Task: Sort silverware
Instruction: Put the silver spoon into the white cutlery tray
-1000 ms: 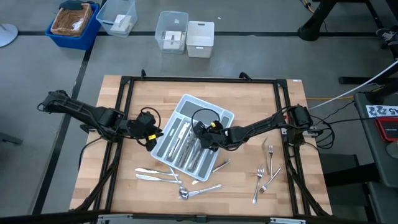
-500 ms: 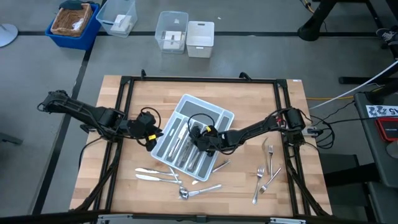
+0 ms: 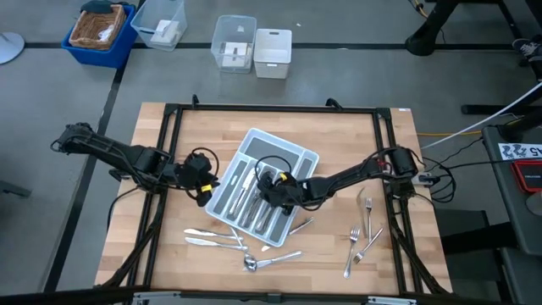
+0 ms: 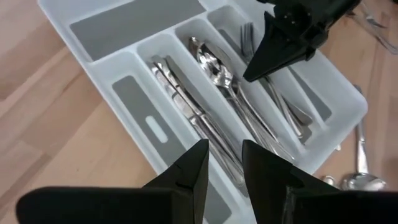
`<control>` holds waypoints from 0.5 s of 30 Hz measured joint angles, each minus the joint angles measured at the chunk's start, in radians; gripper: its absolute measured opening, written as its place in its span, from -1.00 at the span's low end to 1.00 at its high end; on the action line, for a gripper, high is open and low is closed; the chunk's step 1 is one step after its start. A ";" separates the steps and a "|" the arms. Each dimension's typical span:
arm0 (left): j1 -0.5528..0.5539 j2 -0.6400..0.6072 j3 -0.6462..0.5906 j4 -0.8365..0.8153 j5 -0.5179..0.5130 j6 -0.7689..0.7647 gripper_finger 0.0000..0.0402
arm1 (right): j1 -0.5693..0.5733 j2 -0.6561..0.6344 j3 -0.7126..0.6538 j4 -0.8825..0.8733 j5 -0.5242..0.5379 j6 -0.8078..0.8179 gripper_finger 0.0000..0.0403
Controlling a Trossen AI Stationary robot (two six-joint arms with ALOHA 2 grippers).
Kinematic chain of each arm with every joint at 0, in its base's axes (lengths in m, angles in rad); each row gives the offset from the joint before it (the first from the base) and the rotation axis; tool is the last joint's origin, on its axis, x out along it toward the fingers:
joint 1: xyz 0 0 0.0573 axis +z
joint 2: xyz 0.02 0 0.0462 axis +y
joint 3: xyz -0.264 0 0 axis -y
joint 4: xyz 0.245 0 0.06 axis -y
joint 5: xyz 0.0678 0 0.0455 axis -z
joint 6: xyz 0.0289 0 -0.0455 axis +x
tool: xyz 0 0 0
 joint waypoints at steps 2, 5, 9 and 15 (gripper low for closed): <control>-0.002 0.000 0.000 0.002 0.016 0.000 -0.57 | 0.003 -0.012 0.001 0.010 0.023 -0.006 -0.88; -0.016 0.000 0.000 0.009 0.038 0.000 -0.57 | 0.009 -0.029 0.001 0.001 0.033 -0.049 -0.91; -0.058 0.000 0.000 0.017 0.044 0.003 -0.57 | 0.008 -0.053 0.001 0.012 0.041 -0.109 -0.92; -0.153 0.025 0.000 0.172 0.063 0.101 -0.57 | 0.007 -0.100 0.000 0.010 0.041 -0.288 -0.92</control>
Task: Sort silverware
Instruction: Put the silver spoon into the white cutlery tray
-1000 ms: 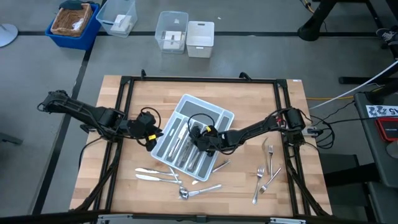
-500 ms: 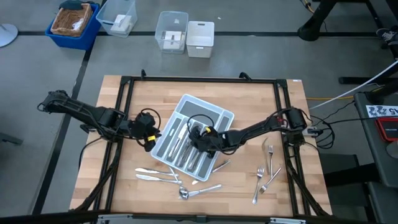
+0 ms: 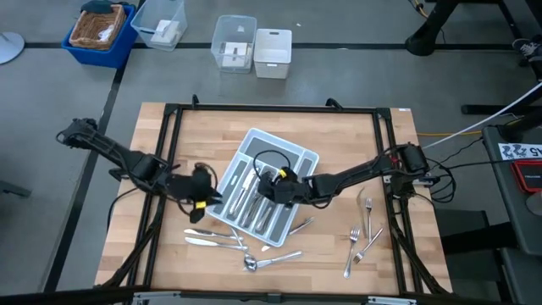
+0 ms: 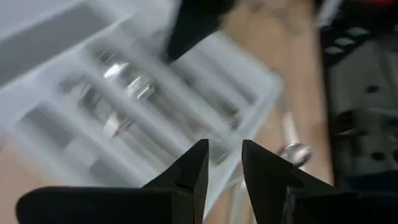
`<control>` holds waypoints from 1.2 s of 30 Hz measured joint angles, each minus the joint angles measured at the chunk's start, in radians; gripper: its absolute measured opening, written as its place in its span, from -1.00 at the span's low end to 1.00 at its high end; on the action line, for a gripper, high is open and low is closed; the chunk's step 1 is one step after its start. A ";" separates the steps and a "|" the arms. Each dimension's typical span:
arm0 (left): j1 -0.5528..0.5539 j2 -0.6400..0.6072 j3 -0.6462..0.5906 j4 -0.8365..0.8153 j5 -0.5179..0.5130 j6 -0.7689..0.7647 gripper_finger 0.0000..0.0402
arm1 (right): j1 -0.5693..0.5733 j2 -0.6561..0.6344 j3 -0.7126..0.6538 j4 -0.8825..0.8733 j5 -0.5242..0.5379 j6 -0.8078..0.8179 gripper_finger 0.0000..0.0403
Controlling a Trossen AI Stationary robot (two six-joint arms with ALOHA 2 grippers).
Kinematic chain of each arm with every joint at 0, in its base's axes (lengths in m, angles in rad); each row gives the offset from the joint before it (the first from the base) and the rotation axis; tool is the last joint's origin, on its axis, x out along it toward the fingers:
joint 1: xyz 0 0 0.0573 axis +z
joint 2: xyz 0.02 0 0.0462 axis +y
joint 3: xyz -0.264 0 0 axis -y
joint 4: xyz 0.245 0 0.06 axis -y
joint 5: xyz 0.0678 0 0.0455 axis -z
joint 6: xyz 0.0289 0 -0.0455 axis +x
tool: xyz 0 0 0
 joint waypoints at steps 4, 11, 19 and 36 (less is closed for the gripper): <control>-0.056 0.068 0.000 0.206 0.002 0.180 -0.57 | 0.000 -0.051 0.000 -0.005 0.024 -0.233 -0.92; -0.090 0.271 0.000 0.507 0.098 0.543 -0.57 | -0.022 -0.181 0.000 -0.005 0.068 -0.681 -0.92; -0.089 0.549 0.001 0.681 0.257 0.643 -0.57 | -0.034 -0.323 0.000 -0.005 0.057 -0.945 -0.92; -0.133 0.842 0.002 0.824 0.295 0.670 -0.57 | 0.072 -0.492 0.000 -0.089 -0.187 -1.014 -0.92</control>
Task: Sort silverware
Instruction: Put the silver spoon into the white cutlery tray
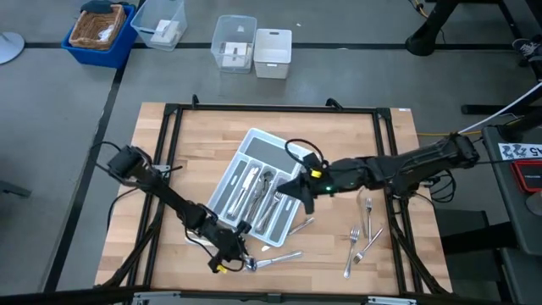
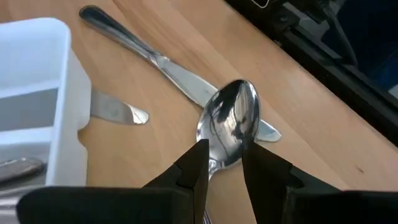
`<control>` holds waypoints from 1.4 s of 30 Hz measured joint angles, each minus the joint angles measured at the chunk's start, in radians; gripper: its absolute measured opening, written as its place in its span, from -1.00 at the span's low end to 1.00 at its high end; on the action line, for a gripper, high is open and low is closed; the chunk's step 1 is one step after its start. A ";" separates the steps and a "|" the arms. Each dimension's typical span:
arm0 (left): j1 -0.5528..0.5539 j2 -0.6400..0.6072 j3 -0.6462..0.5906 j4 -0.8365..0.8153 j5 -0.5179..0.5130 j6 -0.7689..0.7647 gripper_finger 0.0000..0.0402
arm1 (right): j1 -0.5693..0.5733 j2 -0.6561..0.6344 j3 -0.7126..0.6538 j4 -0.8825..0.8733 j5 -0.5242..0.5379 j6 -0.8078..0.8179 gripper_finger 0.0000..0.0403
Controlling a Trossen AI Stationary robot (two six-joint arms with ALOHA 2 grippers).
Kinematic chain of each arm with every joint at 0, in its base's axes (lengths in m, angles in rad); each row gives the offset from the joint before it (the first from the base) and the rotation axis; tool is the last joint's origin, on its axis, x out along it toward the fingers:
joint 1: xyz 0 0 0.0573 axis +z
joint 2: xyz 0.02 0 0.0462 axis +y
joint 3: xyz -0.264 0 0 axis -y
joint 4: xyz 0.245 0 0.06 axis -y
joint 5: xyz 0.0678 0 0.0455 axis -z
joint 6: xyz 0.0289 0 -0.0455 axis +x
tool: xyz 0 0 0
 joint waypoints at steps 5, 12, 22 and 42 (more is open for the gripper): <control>0.009 0.010 0.001 -0.028 -0.007 0.028 -0.57 | 0.021 -0.024 0.000 -0.012 0.006 -0.006 -0.92; 0.019 0.039 0.003 -0.057 -0.021 0.048 -0.57 | 0.022 -0.027 0.000 -0.045 0.019 -0.006 -0.92; 0.019 0.044 0.004 -0.066 -0.028 0.142 -0.80 | 0.022 -0.027 0.000 -0.071 0.019 -0.006 -0.92; 0.023 0.049 -0.003 0.009 -0.027 0.146 -0.96 | 0.020 -0.027 0.000 -0.074 0.021 -0.005 -0.92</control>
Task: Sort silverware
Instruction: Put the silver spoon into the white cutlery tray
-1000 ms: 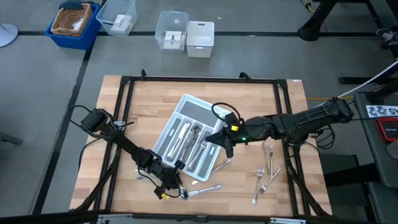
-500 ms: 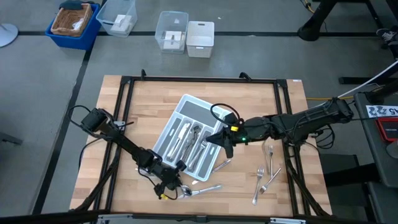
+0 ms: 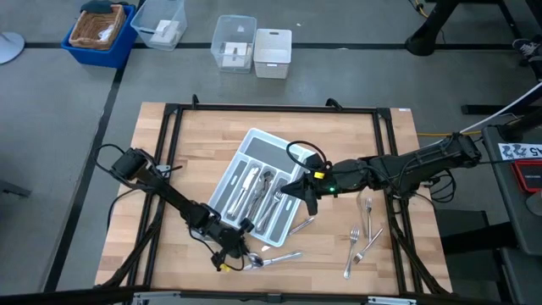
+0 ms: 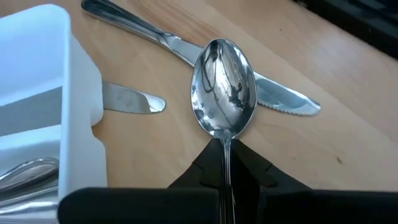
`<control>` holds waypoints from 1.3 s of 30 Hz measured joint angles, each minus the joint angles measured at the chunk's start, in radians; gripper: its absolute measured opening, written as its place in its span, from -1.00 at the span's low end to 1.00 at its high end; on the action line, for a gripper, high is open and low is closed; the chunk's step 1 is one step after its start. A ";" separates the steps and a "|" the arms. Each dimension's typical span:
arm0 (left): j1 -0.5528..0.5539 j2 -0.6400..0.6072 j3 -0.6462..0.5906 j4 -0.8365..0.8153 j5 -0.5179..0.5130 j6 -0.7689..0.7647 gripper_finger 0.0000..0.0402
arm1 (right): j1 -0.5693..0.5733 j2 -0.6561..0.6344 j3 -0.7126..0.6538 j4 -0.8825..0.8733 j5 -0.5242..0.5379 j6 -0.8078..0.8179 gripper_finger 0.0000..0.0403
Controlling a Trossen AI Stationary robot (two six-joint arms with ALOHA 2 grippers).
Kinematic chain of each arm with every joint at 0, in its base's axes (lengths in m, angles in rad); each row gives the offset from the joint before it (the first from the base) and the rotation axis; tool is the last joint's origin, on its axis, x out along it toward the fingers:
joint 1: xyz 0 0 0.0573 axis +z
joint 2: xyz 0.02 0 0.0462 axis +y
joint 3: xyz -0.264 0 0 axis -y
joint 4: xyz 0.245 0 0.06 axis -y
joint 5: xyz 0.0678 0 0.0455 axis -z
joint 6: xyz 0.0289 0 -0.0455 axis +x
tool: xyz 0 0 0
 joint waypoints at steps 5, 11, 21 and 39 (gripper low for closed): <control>0.000 0.001 0.000 0.010 0.000 -0.037 -0.95 | 0.000 0.000 0.000 0.000 0.000 0.000 -0.92; 0.000 0.000 0.000 0.023 0.000 -0.082 -0.96 | 0.000 0.000 0.000 0.000 0.000 -0.001 -0.92; 0.000 -0.001 0.001 0.105 0.000 -0.146 -0.96 | 0.000 0.000 0.000 -0.001 0.000 -0.001 -0.92; 0.000 -0.015 0.003 0.261 -0.090 -0.280 -0.93 | 0.000 -0.019 0.000 -0.004 -0.002 -0.018 -0.92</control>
